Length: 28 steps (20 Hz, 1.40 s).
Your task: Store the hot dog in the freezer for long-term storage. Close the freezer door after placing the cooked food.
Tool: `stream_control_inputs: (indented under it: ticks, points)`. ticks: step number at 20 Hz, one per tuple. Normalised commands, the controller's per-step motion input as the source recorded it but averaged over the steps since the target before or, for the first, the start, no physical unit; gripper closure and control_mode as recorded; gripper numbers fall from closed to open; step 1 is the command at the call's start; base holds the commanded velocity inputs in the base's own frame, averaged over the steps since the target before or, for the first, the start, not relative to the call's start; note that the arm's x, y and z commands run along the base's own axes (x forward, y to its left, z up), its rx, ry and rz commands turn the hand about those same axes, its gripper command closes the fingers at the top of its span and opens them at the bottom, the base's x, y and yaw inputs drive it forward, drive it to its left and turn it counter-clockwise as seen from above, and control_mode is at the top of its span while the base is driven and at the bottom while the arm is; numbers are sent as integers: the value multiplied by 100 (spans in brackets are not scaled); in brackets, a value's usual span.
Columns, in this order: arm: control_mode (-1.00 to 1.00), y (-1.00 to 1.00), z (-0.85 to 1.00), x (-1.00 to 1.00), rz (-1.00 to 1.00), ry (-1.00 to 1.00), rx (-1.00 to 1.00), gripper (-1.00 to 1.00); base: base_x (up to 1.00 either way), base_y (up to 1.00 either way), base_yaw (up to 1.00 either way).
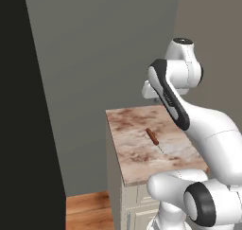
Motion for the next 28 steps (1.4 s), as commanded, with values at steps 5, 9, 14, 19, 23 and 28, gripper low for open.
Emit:
stream_control_inputs:
  ticks: [5,9,14,19,23,28]
  points:
    - [-100,-8,-14,0,0,0,0,-100,0,0,0]
    - [-100,-22,-36,2,0,7,0,-100,0,0,0]
    - [-100,-19,-52,5,0,3,0,-100,0,0,0]
    - [-100,-21,-63,1,0,5,0,-100,0,0,0]
    - [-100,-20,-66,1,0,8,0,-100,0,0,0]
    - [-100,-9,-61,10,0,2,0,-100,0,0,0]
